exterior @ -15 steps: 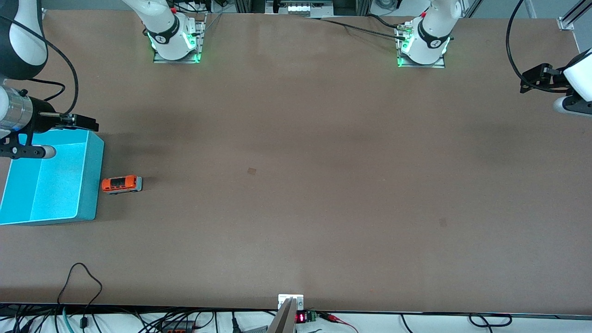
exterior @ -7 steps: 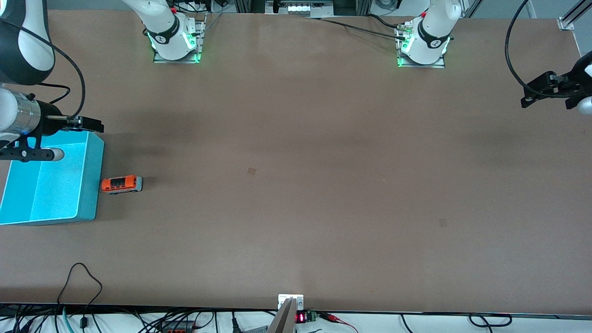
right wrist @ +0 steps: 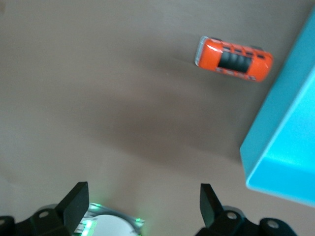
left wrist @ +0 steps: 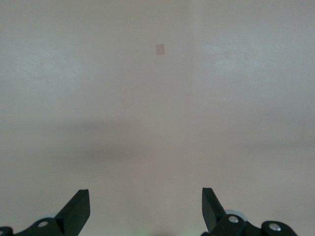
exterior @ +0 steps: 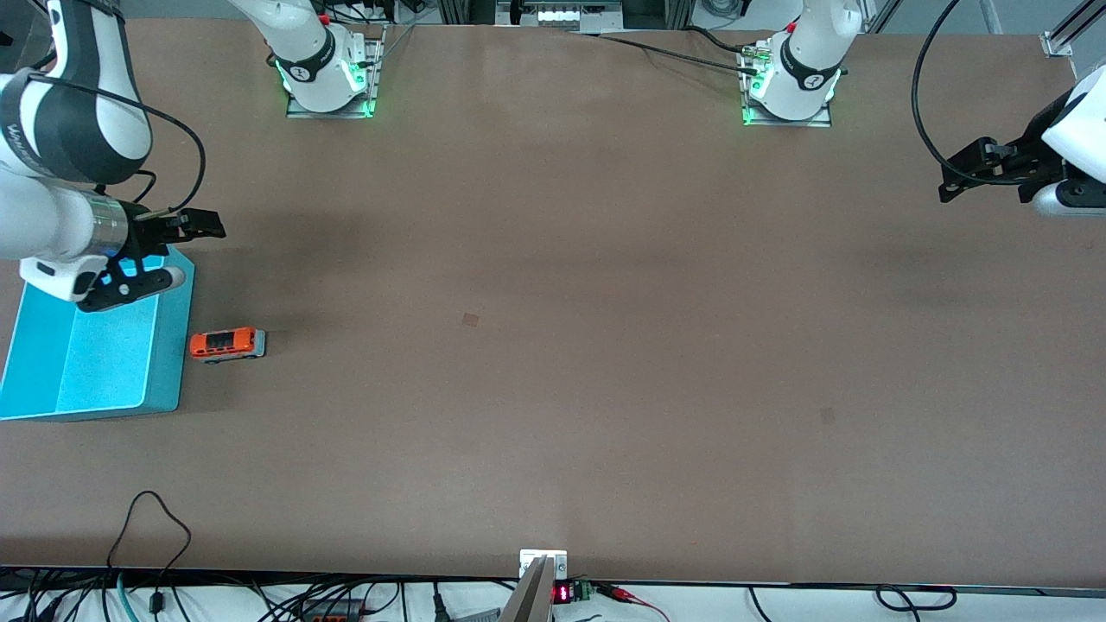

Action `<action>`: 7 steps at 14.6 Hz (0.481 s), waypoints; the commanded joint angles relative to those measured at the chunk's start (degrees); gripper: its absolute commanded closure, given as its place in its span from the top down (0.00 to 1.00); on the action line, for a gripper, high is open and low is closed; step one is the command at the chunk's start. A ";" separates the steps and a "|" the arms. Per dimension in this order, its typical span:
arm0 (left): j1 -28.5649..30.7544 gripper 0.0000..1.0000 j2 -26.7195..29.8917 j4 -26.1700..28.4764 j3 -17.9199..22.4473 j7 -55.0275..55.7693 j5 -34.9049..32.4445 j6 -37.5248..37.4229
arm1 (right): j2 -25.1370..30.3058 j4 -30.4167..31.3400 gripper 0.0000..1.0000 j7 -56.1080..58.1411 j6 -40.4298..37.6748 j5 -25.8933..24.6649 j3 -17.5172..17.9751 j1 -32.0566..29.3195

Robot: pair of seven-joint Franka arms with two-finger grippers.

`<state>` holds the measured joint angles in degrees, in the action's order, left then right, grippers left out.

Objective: Wind up bus and store in blue box
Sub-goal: 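Lower the right gripper onto the bus beside the blue box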

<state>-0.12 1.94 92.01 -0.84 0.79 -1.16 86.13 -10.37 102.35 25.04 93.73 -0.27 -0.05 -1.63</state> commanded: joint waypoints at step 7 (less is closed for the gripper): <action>-0.40 1.00 0.35 0.36 0.58 0.52 0.90 -0.61 | 1.32 12.25 1.00 37.94 20.68 -2.27 2.43 -5.75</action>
<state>-0.12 1.84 92.13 -0.62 0.80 -1.16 85.90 -10.14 111.65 56.47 110.09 -0.76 0.97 -6.14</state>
